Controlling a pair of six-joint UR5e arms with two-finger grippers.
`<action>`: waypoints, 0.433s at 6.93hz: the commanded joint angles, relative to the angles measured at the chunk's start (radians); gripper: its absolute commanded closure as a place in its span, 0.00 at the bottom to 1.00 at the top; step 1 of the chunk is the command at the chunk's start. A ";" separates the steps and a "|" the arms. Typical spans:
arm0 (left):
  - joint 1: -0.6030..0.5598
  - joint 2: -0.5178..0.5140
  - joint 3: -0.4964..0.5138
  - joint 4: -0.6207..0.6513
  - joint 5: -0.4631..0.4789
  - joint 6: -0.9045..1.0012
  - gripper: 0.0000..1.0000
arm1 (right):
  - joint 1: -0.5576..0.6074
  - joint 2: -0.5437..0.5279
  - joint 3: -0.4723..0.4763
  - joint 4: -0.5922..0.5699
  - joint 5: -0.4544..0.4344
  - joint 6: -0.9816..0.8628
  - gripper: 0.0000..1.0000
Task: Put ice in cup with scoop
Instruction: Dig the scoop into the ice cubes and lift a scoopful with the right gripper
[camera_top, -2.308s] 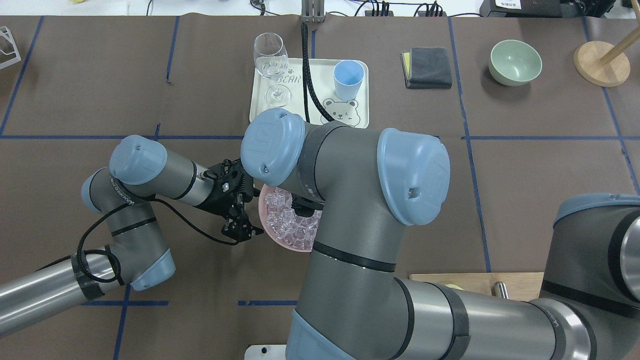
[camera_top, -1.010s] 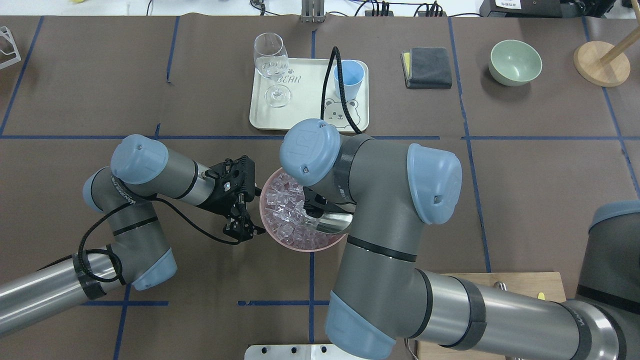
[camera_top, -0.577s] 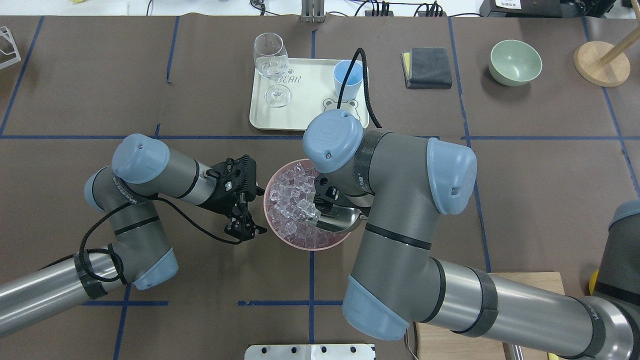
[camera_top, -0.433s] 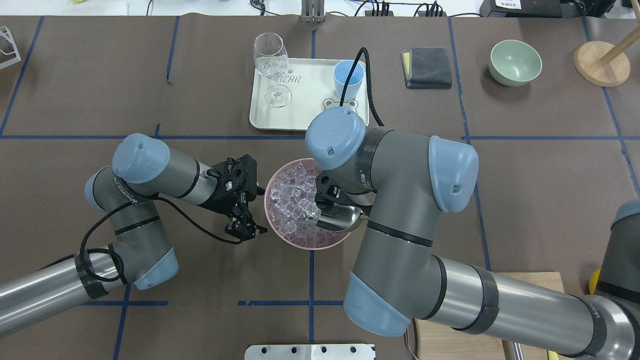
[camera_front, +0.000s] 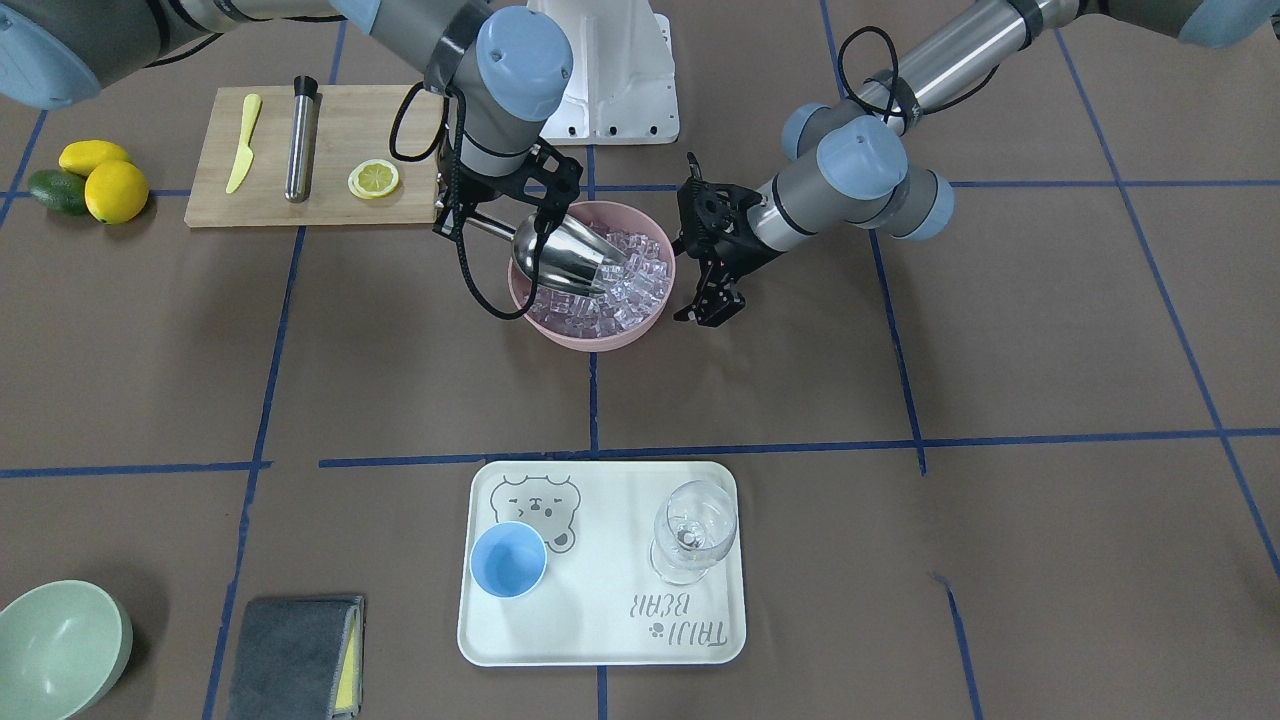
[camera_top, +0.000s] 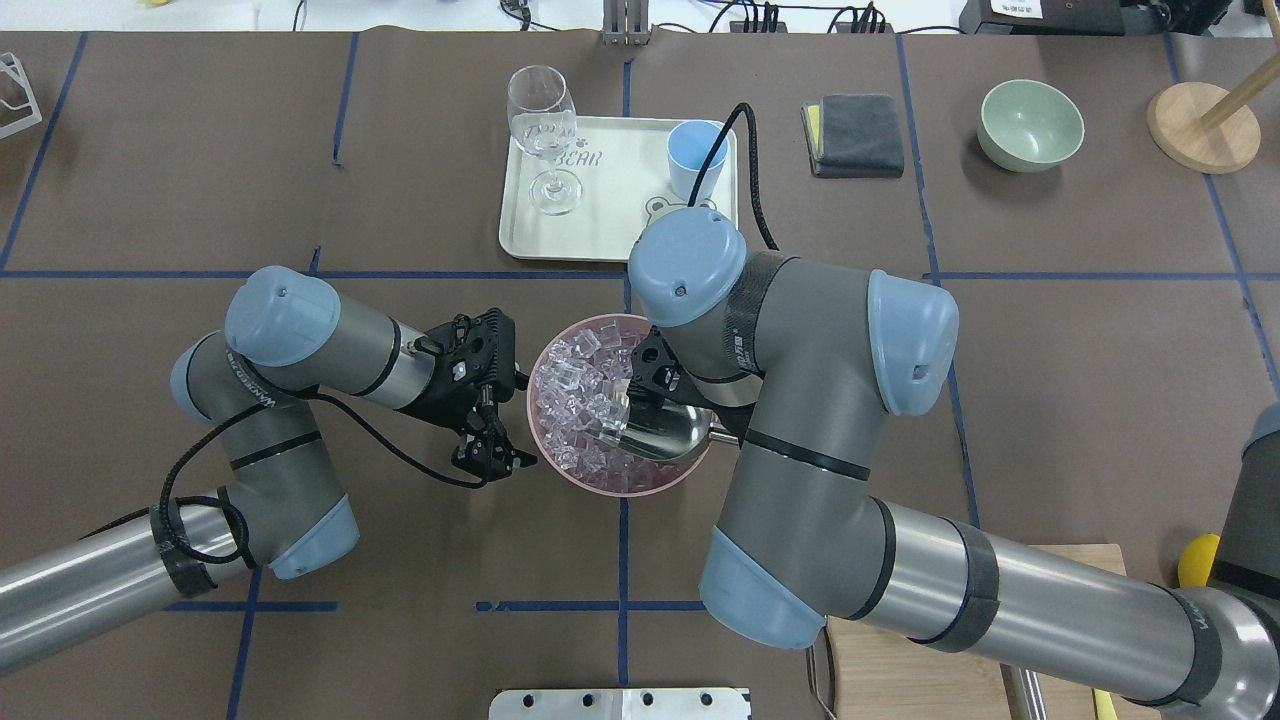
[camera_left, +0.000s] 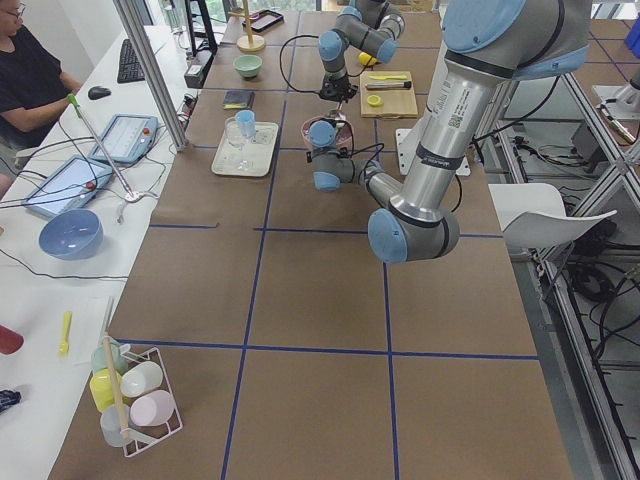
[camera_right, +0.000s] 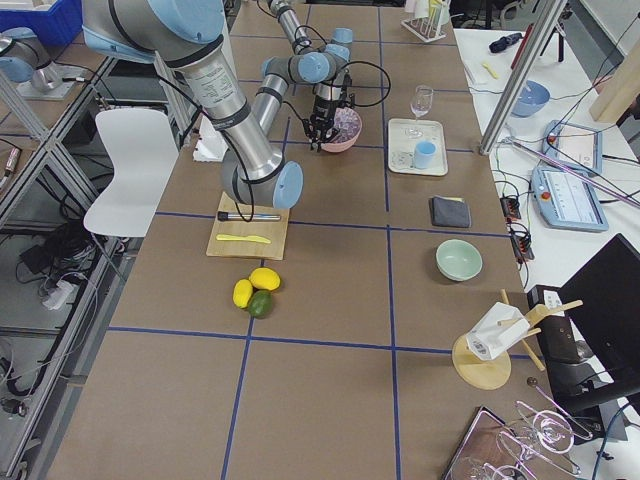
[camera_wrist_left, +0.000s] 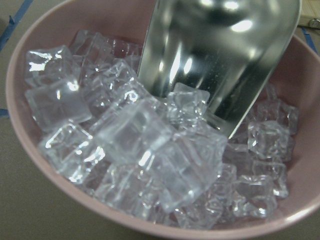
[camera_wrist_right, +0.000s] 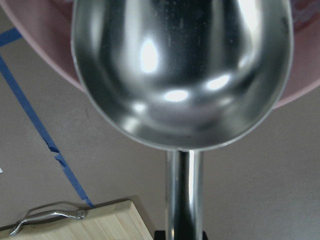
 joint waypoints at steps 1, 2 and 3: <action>-0.002 -0.001 -0.001 -0.001 -0.001 0.001 0.00 | 0.011 -0.037 0.008 0.067 0.041 0.014 1.00; -0.003 0.001 -0.001 0.000 -0.001 0.002 0.00 | 0.025 -0.063 0.008 0.125 0.079 0.019 1.00; -0.003 0.001 -0.001 -0.001 -0.001 0.002 0.00 | 0.027 -0.065 0.008 0.133 0.090 0.026 1.00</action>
